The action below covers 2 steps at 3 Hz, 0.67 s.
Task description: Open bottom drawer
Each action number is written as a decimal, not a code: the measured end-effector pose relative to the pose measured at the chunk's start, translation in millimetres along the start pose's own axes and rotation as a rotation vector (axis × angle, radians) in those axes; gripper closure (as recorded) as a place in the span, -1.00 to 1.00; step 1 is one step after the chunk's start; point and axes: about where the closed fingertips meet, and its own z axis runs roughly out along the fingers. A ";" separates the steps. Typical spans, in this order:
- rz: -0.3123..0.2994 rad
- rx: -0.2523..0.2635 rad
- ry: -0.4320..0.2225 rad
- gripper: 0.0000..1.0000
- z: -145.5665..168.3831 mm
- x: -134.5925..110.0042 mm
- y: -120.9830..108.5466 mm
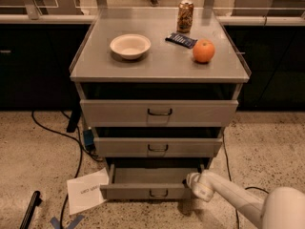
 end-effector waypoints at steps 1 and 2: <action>-0.003 0.011 0.020 1.00 0.4 7.5 -2.9; 0.033 0.006 0.084 1.00 -0.9 43.0 -7.3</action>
Offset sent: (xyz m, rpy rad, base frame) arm -0.0855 0.0027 -0.0448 0.0710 0.1800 -0.0528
